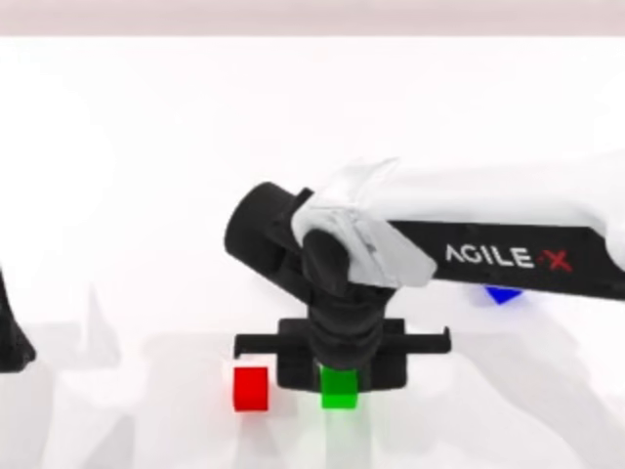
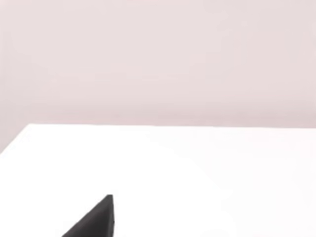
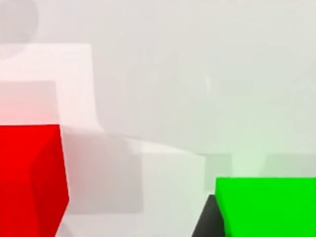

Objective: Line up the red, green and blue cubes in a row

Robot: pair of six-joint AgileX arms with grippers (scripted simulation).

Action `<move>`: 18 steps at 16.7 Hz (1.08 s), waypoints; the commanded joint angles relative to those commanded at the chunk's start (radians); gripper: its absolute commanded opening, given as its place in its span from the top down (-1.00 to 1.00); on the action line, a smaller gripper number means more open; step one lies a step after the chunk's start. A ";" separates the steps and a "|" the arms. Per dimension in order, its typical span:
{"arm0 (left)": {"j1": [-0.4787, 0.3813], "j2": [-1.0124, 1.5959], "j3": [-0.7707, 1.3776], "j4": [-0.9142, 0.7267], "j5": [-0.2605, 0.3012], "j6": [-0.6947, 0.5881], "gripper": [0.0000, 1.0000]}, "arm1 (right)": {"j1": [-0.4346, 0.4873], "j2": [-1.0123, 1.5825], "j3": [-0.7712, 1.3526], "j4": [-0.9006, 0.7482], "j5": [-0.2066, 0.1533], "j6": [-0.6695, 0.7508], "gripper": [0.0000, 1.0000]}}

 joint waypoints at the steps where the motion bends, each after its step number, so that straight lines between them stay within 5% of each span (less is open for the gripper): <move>1: 0.000 0.000 0.000 0.000 0.000 0.000 -1.00 | 0.000 0.000 0.000 0.000 0.000 0.000 0.85; 13: 0.000 0.000 0.000 0.000 0.000 0.000 -1.00 | 0.000 0.000 0.000 0.000 0.000 0.000 -0.96; 18: 0.000 0.000 0.000 0.000 0.000 0.000 -1.00 | 0.000 0.000 0.000 0.000 0.000 0.000 -1.00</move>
